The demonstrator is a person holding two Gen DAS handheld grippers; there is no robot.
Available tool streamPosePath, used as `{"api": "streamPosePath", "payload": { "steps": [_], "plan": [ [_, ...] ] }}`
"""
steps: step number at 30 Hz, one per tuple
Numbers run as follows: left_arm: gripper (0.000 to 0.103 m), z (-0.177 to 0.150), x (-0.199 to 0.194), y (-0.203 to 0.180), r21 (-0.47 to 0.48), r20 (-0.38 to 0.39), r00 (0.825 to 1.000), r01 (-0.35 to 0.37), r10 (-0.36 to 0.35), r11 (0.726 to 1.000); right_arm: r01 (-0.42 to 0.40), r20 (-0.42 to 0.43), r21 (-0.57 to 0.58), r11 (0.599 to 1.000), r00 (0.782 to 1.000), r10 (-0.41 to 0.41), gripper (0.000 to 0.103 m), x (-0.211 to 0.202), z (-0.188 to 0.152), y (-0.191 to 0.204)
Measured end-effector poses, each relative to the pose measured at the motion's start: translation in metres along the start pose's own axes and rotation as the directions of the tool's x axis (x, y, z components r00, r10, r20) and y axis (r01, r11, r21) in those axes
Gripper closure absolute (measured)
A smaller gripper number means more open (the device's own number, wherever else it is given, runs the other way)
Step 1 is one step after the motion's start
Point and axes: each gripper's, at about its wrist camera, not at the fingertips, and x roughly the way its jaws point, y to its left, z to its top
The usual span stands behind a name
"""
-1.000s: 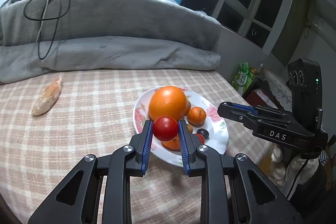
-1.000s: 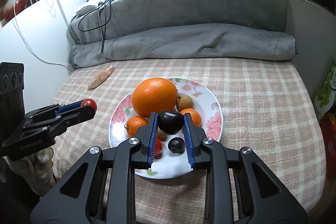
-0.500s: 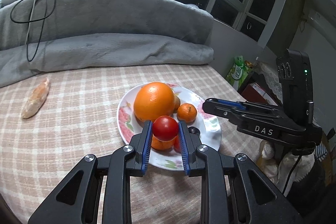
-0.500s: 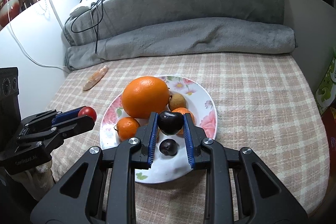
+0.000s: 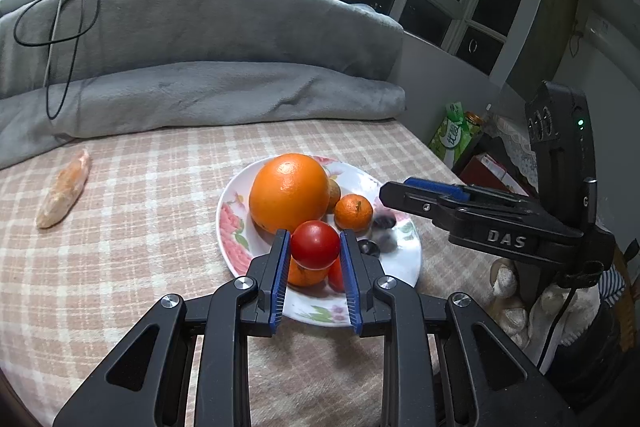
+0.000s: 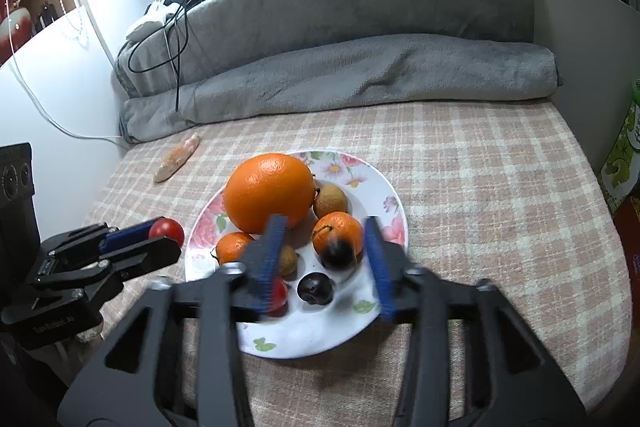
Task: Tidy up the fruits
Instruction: 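Lower the cherry tomato and plum onto the plate and open both grippers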
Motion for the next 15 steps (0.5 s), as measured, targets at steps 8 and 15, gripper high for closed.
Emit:
{"api": "streamPosePath", "payload": {
  "steps": [8,15],
  "plan": [
    [0.054,-0.0016,0.0026,-0.0008,0.007,0.001,1.0,-0.009,0.009,1.0,0.009,0.021,0.02,1.0,1.0,-0.01,0.047,-0.0061,0.0038,-0.0038],
    [0.038,-0.0027,0.0017,-0.0028,0.021,0.004,1.0,-0.031,0.031,0.999,0.023,0.044,0.019,1.0,0.999,-0.024,0.024,-0.0109,0.0048,-0.0026]
  ]
}}
